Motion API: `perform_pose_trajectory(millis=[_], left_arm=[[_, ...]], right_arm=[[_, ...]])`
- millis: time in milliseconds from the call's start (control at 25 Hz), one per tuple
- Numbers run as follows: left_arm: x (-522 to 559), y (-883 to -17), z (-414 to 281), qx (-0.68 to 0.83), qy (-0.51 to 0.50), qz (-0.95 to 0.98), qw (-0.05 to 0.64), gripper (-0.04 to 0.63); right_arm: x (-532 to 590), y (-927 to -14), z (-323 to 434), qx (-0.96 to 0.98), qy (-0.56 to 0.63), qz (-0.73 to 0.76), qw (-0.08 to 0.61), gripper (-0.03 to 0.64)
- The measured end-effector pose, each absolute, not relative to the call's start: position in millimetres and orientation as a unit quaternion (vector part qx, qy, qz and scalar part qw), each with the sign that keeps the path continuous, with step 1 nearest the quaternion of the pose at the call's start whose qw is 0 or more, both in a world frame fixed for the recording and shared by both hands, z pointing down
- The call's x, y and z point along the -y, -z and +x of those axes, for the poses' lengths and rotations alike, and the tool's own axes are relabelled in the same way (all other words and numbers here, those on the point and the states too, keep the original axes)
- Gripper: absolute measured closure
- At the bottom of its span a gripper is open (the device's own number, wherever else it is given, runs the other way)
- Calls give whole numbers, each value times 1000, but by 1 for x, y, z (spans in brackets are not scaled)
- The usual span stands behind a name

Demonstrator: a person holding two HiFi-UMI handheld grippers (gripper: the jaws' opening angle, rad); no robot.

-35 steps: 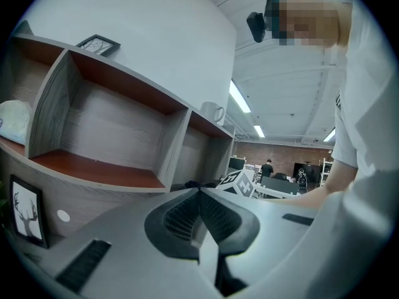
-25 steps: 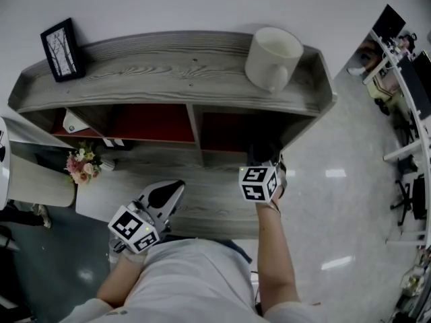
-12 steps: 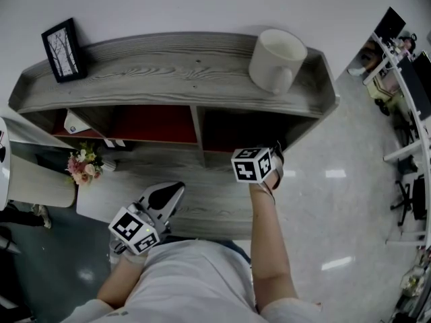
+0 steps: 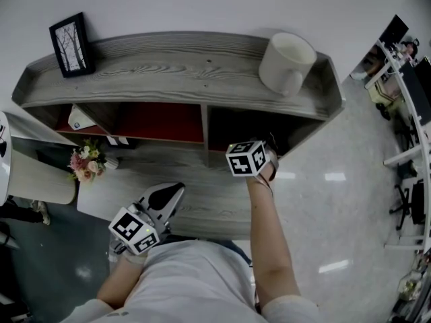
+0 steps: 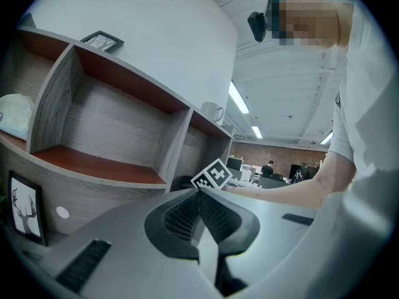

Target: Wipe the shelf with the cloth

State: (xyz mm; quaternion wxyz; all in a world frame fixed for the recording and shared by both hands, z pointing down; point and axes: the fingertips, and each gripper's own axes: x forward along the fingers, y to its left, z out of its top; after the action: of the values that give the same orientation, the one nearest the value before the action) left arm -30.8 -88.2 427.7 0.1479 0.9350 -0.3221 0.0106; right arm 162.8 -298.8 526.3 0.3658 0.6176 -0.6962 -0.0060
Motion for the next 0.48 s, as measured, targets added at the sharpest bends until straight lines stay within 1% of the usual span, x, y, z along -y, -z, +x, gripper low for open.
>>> perform_pose_trajectory(millis=[240,480], left_arm=[[84,-428,-40,328,-8,933,149,580],[83,-429,-49,333,-4,930,154,580]], right_arm=[[304,-526,115,729,23,582,361,529],[297,-526,93,747,32,559,357,529]])
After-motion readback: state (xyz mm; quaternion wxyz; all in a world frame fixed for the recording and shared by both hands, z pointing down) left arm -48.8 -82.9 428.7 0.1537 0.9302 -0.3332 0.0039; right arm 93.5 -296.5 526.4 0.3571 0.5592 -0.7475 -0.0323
